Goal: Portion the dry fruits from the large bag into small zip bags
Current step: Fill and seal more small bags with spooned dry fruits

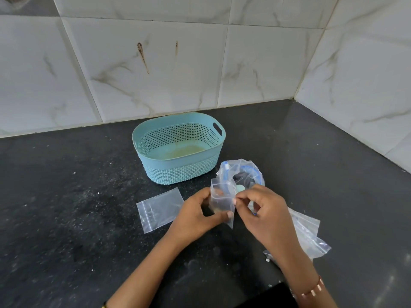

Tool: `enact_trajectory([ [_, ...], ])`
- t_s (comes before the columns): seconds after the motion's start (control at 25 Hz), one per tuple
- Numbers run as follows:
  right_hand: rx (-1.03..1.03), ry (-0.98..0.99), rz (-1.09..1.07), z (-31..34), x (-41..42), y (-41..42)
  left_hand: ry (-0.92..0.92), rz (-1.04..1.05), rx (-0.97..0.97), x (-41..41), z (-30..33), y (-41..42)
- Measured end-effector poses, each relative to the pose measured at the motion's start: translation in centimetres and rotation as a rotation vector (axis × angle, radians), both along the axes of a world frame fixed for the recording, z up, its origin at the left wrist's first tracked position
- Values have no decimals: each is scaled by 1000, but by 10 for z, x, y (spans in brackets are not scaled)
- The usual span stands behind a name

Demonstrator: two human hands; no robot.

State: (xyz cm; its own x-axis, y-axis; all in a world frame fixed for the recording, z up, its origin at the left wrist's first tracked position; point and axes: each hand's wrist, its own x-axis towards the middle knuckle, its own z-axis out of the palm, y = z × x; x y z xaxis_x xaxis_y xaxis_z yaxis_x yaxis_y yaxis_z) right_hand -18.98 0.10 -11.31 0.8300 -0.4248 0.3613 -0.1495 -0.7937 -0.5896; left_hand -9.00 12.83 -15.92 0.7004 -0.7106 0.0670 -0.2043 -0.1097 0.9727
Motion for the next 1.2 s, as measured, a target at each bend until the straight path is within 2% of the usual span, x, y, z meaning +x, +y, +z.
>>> enact_trajectory([
  [0.16,186,-117,-72,3,-2,-1,35,-21,-70,0,6,10],
  [0.44,400,-157,-30,9,-8,4,67,29,-103,-10,11,11],
  [0.6,632,-174,-54,11,-14,4,232,1,-163,-12,14,14],
  [0.76,765,-171,-62,12,-19,6,322,-22,-236,-18,12,15],
  [0.92,781,-95,-32,14,-24,1,371,-16,-282,-23,18,13],
  [1.04,706,-72,-36,10,-26,2,416,36,-293,-23,18,9],
  [1.2,626,-58,-7,3,-28,4,333,91,-223,-25,16,3],
])
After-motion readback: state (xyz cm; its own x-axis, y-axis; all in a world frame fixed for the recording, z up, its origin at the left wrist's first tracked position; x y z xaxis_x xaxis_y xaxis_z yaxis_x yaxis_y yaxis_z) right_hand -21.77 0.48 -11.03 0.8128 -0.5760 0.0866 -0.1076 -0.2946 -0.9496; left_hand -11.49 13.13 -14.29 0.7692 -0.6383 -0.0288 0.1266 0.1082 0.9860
